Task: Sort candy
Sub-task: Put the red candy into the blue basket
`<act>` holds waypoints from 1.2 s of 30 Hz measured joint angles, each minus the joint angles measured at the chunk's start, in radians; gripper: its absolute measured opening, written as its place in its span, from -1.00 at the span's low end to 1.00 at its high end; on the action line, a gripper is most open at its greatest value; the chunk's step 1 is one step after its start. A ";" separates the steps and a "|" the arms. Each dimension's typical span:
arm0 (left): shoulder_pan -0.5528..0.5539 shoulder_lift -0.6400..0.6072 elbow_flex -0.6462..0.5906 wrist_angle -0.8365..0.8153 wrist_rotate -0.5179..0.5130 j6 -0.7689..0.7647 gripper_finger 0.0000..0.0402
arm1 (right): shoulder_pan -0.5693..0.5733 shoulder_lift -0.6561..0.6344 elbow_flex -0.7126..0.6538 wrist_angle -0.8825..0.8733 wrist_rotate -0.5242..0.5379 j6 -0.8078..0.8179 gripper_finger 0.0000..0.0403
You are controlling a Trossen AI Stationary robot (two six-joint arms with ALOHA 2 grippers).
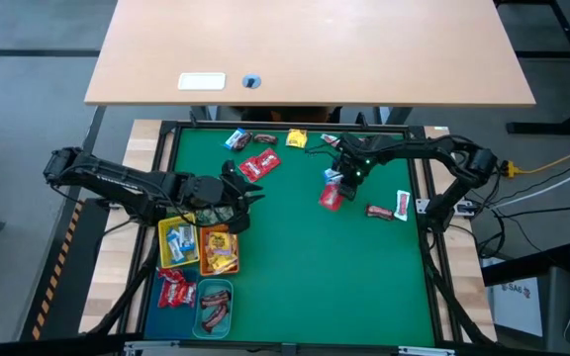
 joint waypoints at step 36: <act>0.128 0.102 0.000 0.047 0.086 -0.090 -0.23 | 0.316 -0.002 0.002 0.490 -0.012 0.104 -1.00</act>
